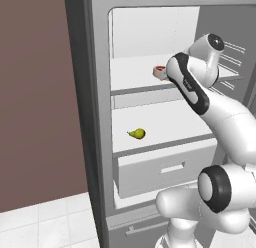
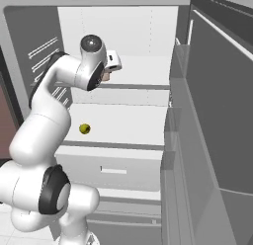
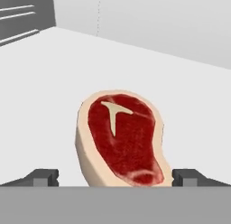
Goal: Open the fridge, remove the pear, corn, and steak, and place them on any counter.
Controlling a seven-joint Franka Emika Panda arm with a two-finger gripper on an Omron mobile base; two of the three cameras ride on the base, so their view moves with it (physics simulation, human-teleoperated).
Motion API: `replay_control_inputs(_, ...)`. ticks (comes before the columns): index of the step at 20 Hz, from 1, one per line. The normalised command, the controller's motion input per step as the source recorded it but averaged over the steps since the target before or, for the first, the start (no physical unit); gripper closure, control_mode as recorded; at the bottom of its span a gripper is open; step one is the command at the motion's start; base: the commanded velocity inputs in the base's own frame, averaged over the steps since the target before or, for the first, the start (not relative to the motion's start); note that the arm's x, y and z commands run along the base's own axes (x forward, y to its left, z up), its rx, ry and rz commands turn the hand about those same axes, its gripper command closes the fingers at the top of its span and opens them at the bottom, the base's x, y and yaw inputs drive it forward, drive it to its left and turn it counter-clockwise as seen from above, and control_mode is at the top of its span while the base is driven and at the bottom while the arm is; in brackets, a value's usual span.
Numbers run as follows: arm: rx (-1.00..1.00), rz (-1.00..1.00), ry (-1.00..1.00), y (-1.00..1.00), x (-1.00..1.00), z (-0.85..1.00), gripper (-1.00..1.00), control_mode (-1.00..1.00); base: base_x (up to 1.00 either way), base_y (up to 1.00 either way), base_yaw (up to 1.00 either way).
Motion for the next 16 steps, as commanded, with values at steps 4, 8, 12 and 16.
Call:
replay_control_inputs(4, -0.01, 0.03, 0.0, 0.0, 0.2, -0.14, -1.0, -1.0, 0.0, 0.0, 0.0)
replay_control_inputs(8, 0.0, 0.07, 0.0, -0.04, 0.24, -0.18, -1.0, -1.0, 0.0, 0.0, 0.0)
replay_control_inputs(12, 0.0, 0.11, 0.09, -0.09, 0.38, -0.26, -1.0, -1.0, 0.0, 0.0, 0.0)
replay_control_inputs(16, 0.0, 0.08, 0.09, 0.0, 0.25, -0.28, -1.0, -1.0, 0.0, 0.0, 0.0)
